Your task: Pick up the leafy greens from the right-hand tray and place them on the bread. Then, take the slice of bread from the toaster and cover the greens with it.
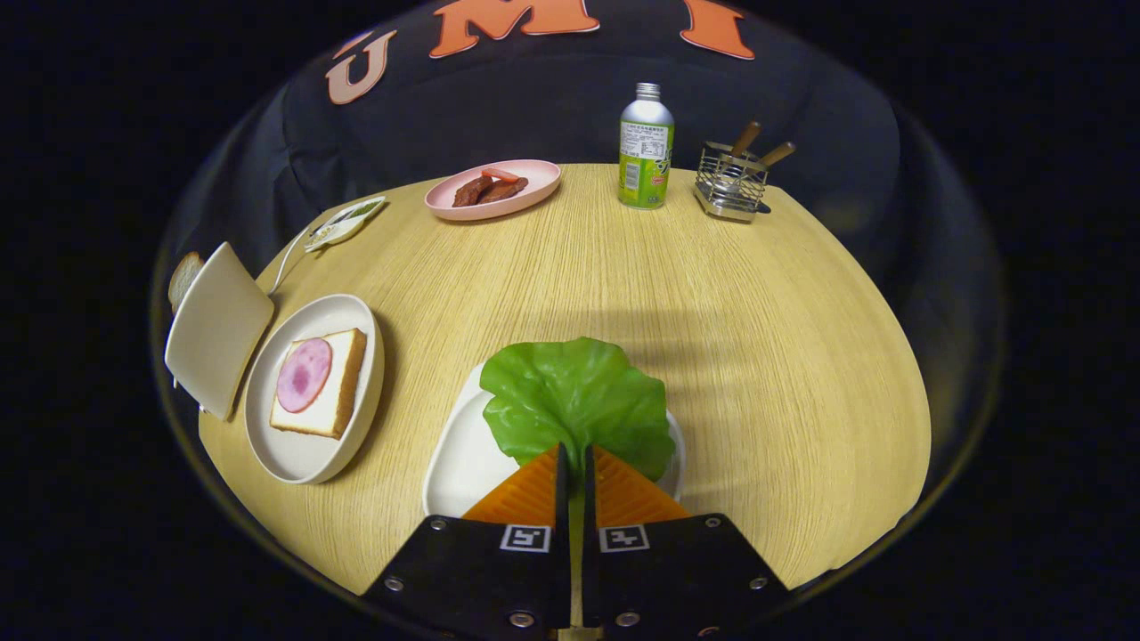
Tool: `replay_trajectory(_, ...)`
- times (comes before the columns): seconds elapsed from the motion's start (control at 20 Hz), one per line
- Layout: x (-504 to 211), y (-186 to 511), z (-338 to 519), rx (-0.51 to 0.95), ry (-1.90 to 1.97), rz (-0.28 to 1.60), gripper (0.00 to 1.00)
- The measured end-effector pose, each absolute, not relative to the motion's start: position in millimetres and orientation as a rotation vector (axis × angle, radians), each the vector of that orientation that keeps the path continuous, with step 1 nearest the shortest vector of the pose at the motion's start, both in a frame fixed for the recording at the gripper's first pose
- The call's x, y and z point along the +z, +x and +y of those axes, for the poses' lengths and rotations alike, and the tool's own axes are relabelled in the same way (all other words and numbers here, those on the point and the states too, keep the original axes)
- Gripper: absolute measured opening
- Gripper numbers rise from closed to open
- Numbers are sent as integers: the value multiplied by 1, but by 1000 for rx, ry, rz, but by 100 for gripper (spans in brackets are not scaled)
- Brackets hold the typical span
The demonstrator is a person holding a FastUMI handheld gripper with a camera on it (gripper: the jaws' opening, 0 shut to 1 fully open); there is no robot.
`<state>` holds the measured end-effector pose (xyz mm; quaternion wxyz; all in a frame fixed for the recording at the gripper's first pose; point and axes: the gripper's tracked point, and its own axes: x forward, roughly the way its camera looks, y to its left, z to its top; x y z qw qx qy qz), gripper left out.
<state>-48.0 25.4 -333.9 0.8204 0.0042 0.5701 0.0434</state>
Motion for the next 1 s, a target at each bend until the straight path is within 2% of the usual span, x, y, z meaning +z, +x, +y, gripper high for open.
replay_trajectory(0.5,-295,-23,53,153,202,1089,3)
replay_trajectory(1.0,-257,-4,112,289,216,1005,3)
